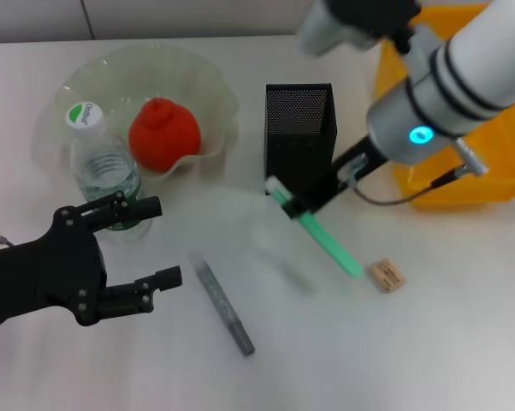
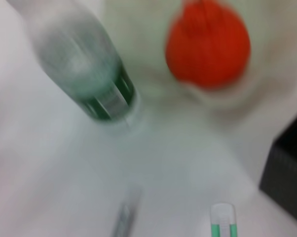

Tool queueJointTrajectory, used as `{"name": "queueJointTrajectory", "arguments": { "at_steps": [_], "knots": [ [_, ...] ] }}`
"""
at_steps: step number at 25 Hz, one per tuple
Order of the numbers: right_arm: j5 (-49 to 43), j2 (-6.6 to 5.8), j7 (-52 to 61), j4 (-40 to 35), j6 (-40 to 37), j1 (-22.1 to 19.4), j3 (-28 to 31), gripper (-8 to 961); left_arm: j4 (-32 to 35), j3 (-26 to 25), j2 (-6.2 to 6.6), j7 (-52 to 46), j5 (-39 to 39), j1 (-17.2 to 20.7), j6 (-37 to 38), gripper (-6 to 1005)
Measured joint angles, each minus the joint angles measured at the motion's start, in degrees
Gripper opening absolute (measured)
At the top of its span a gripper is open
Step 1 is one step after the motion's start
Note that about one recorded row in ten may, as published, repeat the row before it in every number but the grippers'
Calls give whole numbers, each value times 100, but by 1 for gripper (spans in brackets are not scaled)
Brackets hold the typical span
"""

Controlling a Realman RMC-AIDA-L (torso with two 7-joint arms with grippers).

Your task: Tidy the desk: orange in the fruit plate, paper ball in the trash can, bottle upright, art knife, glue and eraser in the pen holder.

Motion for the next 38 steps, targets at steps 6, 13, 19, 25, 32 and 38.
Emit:
{"name": "queueJointTrajectory", "arguments": {
  "at_steps": [6,13,19,25,32,38],
  "knots": [
    [872,23,-1044,-1725,547,-1233,748,180,1,0,13,-33,3,75,101,813],
    [3202,16,-3579,-1196,2237,-2125,1121,187,-6,0,-10,-40,2,147,123,813],
    [5897,20,-6695,776,2717,-2043,1122,193,-17,0,-32,-49,1,155,120,813],
    [7684,-4,-9080,3031,2474,-1367,1134,200,-62,0,-34,-51,0,158,121,813],
    [7851,26,-9831,4315,2459,-725,1136,207,-82,0,-33,-37,1,158,116,813],
    [8010,36,-10173,4574,2439,-674,1140,213,-90,0,-37,-9,1,178,123,813]
  ]
}}
